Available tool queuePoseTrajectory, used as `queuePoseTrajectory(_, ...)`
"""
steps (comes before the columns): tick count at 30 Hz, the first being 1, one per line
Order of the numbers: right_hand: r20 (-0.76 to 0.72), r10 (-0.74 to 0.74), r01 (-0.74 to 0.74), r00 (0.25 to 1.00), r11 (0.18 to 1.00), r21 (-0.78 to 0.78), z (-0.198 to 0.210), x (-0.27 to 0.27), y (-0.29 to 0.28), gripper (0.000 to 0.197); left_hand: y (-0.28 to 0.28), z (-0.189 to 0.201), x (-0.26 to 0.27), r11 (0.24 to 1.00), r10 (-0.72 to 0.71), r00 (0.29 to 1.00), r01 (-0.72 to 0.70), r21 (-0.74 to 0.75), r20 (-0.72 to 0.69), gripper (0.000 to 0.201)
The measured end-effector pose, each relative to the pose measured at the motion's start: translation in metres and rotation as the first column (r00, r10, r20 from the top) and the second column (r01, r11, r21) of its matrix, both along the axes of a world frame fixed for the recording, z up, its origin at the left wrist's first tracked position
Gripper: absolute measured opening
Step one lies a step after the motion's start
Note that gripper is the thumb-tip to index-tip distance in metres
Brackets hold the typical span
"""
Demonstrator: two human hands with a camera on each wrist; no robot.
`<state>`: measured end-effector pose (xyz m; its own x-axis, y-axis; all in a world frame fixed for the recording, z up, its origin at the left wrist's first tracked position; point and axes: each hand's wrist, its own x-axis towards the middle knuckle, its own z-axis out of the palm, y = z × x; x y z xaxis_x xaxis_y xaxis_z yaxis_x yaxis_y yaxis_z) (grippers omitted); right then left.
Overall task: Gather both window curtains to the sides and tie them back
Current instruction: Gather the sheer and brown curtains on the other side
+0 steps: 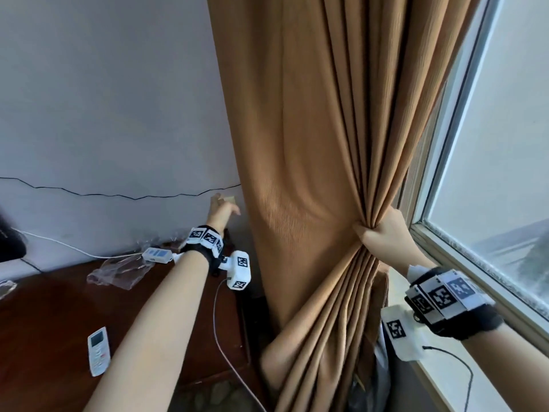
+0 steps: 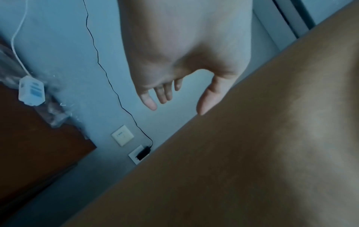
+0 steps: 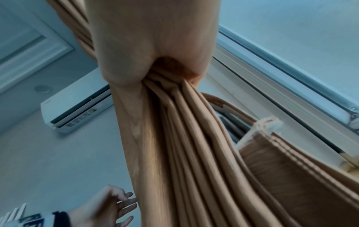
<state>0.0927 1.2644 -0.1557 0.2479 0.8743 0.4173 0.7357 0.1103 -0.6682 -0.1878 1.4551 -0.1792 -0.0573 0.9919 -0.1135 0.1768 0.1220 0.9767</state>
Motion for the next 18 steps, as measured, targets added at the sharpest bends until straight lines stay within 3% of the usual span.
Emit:
queuePoseTrajectory(2, 0.000, -0.009, 0.009, 1.000, 1.000, 0.021, -0.002, 0.005, 0.001, 0.010, 0.014, 0.007, 0.001, 0.998, -0.065, 0.998, 0.065, 0.016, 0.021, 0.089)
queuePoseTrajectory(6, 0.002, -0.019, 0.019, 1.000, 0.999, 0.045, -0.007, 0.008, 0.005, 0.031, 0.047, 0.017, 0.012, 0.990, -0.137, 0.983, 0.138, -0.002, 0.121, 0.099)
queuePoseTrajectory(9, 0.010, 0.006, -0.007, 1.000, 0.998, 0.064, -0.006, 0.007, 0.003, 0.021, 0.064, 0.013, 0.023, 0.972, -0.231, 0.959, 0.235, -0.008, 0.162, 0.042)
queuePoseTrajectory(10, -0.001, 0.014, -0.014, 1.000, 0.998, 0.067, -0.006, 0.007, 0.003, 0.018, 0.062, 0.014, 0.028, 0.965, -0.257, 0.953, 0.261, -0.002, 0.157, 0.035)
queuePoseTrajectory(15, 0.005, -0.017, 0.017, 1.000, 0.997, 0.076, -0.005, 0.007, 0.009, 0.045, 0.063, -0.002, 0.025, 0.972, -0.232, 0.967, 0.235, -0.019, 0.108, 0.037)
queuePoseTrajectory(18, 0.004, -0.036, 0.036, 0.999, 0.998, 0.059, -0.005, 0.009, 0.014, 0.046, 0.054, -0.012, 0.007, 0.998, -0.056, 0.995, 0.054, 0.025, 0.080, 0.047)
